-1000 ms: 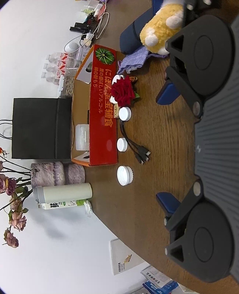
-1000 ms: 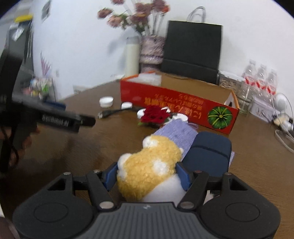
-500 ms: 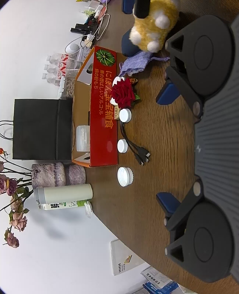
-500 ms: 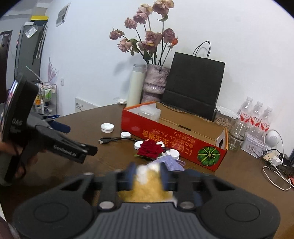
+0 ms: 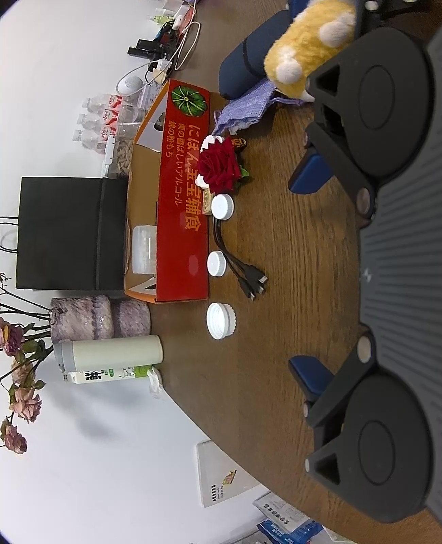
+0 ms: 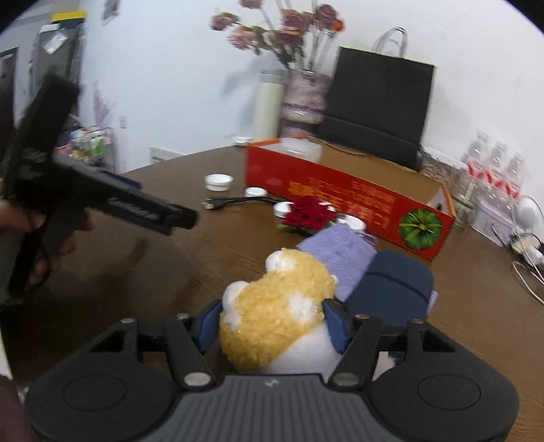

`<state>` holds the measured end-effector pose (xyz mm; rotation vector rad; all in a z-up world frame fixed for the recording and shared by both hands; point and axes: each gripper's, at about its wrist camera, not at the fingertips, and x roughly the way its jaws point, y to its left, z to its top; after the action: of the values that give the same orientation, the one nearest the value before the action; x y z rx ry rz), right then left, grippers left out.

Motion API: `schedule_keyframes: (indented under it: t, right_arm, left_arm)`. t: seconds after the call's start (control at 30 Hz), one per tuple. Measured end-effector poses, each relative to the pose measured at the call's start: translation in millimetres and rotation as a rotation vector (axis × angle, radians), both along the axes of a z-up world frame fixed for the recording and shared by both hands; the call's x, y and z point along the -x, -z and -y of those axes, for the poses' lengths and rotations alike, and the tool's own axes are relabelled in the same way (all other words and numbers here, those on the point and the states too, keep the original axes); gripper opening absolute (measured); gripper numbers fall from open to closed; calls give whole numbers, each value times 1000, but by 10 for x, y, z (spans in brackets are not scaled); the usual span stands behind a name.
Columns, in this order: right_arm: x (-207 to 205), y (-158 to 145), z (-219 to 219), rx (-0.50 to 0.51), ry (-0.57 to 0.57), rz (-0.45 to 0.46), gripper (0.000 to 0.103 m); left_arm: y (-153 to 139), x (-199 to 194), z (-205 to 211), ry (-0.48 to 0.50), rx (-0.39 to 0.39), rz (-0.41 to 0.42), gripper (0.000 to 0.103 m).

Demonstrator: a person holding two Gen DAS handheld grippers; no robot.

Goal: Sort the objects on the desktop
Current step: 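Lift the plush hamster with the right gripper and hold it above the table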

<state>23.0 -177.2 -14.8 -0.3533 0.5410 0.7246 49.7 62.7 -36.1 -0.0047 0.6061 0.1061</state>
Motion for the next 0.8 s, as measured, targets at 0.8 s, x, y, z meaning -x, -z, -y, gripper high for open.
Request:
schedule_keyframes:
  t: [0.8]
  right_arm:
    - [-464,-455,576,-117,251,134,55]
  left_arm:
    - [-203,-54,252,61,3,40,103]
